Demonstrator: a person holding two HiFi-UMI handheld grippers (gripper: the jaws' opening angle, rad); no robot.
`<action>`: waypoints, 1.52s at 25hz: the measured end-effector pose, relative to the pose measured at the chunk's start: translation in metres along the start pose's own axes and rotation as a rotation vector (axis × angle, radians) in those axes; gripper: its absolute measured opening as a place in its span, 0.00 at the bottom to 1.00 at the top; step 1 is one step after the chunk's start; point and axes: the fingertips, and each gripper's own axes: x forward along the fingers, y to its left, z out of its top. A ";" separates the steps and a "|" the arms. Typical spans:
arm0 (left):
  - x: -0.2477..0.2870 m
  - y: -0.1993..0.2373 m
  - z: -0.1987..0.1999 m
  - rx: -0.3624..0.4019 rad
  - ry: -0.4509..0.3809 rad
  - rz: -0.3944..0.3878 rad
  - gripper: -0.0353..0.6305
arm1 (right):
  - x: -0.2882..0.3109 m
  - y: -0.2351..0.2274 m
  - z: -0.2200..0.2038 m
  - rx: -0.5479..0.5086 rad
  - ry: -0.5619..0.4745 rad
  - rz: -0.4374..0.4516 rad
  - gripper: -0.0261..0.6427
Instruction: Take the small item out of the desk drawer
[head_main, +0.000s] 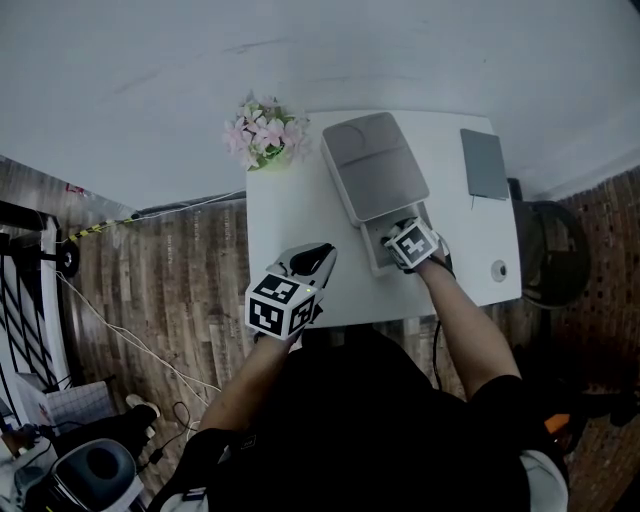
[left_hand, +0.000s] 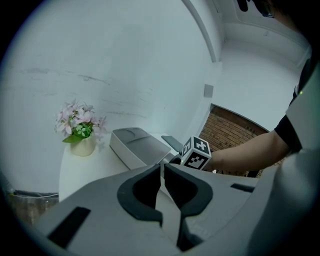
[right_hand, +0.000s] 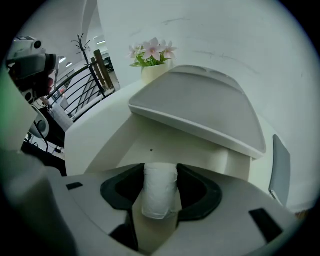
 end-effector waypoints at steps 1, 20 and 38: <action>-0.001 0.001 -0.002 -0.002 0.002 0.001 0.10 | 0.002 0.001 -0.001 -0.003 -0.003 0.002 0.33; -0.042 -0.009 -0.021 0.021 -0.017 -0.036 0.10 | -0.068 0.006 0.028 0.095 -0.293 -0.099 0.30; -0.098 -0.043 0.000 0.094 -0.136 -0.123 0.10 | -0.212 0.086 0.040 0.172 -0.668 -0.267 0.30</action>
